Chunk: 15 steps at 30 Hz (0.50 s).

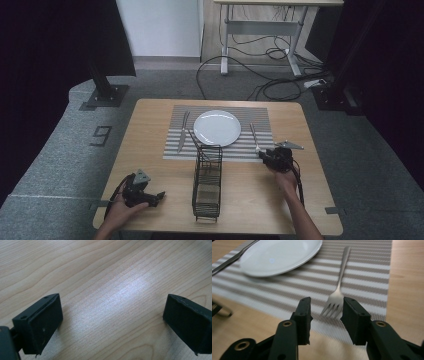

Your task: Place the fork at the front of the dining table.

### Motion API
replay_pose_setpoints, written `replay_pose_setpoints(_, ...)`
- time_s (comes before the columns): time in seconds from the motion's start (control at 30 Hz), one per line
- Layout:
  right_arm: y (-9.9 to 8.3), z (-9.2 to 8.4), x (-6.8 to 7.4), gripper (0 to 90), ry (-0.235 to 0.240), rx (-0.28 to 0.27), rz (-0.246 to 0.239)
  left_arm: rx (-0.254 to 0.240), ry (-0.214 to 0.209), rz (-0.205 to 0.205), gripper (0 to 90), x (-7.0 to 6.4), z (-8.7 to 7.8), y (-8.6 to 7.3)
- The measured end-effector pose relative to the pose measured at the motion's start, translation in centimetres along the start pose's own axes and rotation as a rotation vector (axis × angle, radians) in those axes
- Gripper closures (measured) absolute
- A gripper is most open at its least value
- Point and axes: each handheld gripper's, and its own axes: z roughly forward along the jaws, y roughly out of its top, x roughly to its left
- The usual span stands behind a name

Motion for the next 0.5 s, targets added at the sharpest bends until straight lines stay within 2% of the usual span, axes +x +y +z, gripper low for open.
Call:
replay_pose_setpoints(0.1, -0.7, -0.4, 0.5, 56.5, -0.004, 0.028, -0.035, 0.0, 0.0, 0.0, 2.3, 0.0, 0.0, 0.0)
replay_pose_setpoints(0.2, -1.2, 0.2, 0.8, 60.7, -0.056, 0.057, -0.085, 0.0, -0.001, 0.0, 2.1, 0.0, 0.0, 0.0)
replay_pose_setpoints(0.37, -1.2, 1.6, 0.9, 70.4, -0.092, 0.07, -0.099, 0.0, -0.002, 0.001, 2.1, 0.0, 0.0, 0.0)
replay_pose_setpoints(0.5, -0.7, 2.5, 1.7, 70.7, -0.107, 0.067, -0.113, 0.001, -0.002, 0.002, 2.0, 0.0, 0.0, 0.0)
